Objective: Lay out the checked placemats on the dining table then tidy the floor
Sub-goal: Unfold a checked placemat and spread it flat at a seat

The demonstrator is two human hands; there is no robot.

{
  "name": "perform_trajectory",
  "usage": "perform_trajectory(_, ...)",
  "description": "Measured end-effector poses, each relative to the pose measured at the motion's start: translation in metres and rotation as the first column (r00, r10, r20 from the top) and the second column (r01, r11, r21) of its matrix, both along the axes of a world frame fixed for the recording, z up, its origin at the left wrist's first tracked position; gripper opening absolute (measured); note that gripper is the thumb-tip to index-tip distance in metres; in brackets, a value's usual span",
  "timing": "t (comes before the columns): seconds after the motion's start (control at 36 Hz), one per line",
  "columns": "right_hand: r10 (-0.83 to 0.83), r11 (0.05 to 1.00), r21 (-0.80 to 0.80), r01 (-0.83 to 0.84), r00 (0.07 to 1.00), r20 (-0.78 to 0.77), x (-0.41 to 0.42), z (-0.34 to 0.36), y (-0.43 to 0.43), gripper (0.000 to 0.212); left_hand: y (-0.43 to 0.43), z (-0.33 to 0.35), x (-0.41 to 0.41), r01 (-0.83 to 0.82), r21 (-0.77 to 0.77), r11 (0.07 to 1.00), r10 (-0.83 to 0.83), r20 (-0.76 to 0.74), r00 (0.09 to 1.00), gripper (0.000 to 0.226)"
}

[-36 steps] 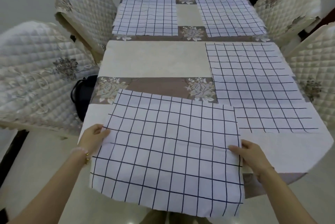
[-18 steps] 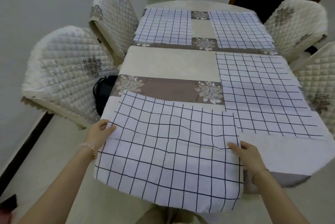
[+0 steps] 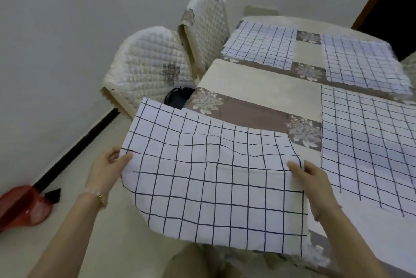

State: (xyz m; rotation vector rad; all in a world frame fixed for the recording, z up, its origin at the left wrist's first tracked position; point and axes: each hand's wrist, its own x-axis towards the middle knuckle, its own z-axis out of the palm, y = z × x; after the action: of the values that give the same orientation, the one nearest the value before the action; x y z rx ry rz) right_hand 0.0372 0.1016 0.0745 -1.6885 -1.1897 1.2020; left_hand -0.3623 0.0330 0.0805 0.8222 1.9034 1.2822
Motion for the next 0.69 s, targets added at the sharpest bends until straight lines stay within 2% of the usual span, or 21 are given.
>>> perform_trajectory(0.11,0.111,0.994,0.019,-0.111,0.993,-0.034,-0.041,0.009,0.011,0.035,-0.033,0.004,-0.031,-0.086,0.014,0.996,0.086,0.002,0.996,0.006)
perform_trajectory(0.31,0.302,0.953,0.023,-0.301,0.952,-0.049,-0.132,0.012,0.022,0.022,-0.087,0.004,-0.087,-0.263,0.017,0.965,0.263,0.004,0.965,0.011)
perform_trajectory(0.39,0.344,0.939,0.001,-0.345,0.937,-0.064,-0.175,0.008,0.023,0.029,-0.101,0.002,-0.112,-0.329,0.000,0.944,0.329,-0.022,0.944,0.020)
perform_trajectory(0.5,0.366,0.929,-0.022,-0.368,0.927,-0.080,-0.232,-0.001,0.020,0.044,-0.116,-0.004,-0.159,-0.331,-0.074,0.941,0.329,-0.039,0.944,0.016)
perform_trajectory(0.61,0.372,0.926,-0.054,-0.375,0.927,-0.053,-0.288,-0.010,0.020,0.026,-0.127,-0.007,-0.212,-0.334,-0.129,0.933,0.332,-0.037,0.942,0.010)
perform_trajectory(0.69,0.377,0.924,-0.049,-0.380,0.925,-0.052,-0.327,-0.011,0.022,0.032,-0.130,-0.001,-0.248,-0.326,-0.131,0.936,0.318,-0.078,0.945,0.007)
